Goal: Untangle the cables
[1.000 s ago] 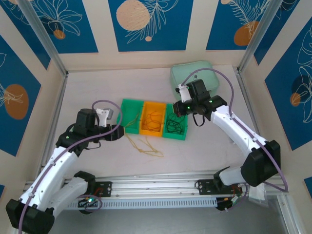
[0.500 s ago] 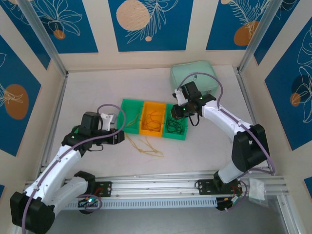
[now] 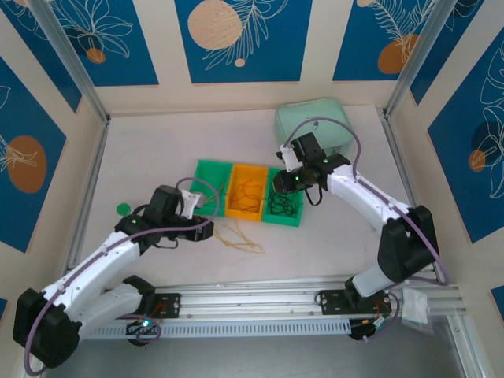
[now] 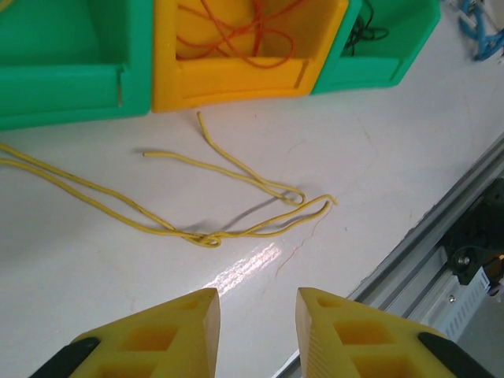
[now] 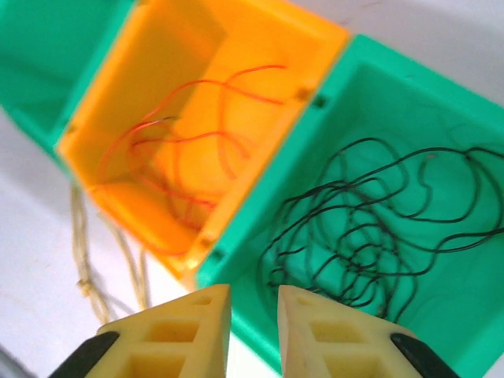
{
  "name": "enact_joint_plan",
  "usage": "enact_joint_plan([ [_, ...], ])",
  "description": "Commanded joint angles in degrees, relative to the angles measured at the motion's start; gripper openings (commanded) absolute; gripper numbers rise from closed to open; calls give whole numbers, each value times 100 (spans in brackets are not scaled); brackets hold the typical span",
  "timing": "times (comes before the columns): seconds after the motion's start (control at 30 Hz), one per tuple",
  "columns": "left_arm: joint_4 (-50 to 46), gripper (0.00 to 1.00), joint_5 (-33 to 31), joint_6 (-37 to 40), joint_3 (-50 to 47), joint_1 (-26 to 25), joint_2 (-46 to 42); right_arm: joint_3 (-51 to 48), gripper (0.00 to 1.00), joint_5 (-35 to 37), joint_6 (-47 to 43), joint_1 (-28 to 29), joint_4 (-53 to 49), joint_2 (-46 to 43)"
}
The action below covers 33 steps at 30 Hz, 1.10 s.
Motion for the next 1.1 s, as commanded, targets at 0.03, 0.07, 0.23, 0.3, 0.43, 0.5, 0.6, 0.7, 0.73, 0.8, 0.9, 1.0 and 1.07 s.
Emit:
enact_joint_plan([
  [0.03,284,31,-256,-271,-100,-113,153,-545,29,-224,-297,680,-217,-577],
  [0.07,335,32,-279,-343,-141,-108,131,-693,31,-174,-303,887,-215,-679],
  [0.23,443,38,-597,-692,-352,-114,-172,-1127,32,-277,4,1505,-123,-764],
  [0.3,388,39,-688,-763,-358,-102,-219,-1245,35,-291,91,1685,-26,-690],
  [0.43,189,40,-699,-745,-296,-94,-101,-1357,36,-323,141,1811,82,-454],
  [0.5,167,40,-684,-753,-278,-91,-104,-1384,36,-423,103,1839,121,-323],
  [0.6,156,40,-699,-759,-244,-93,-141,-1370,37,-514,26,1928,136,-110],
  [0.7,124,40,-726,-749,-232,-92,-170,-1321,36,-592,12,2055,167,125],
  [0.73,123,40,-725,-744,-235,-98,-170,-1301,36,-586,10,2099,167,215],
  [0.8,128,40,-707,-746,-254,-95,-179,-1267,36,-539,6,2155,180,384],
  [0.9,124,40,-707,-748,-275,-98,-209,-1209,37,-438,37,2198,233,597],
  [1.0,111,40,-714,-724,-290,-89,-239,-1192,37,-281,70,2200,377,745],
  [1.07,95,40,-725,-699,-289,-89,-269,-1175,37,-182,69,2196,442,815],
])
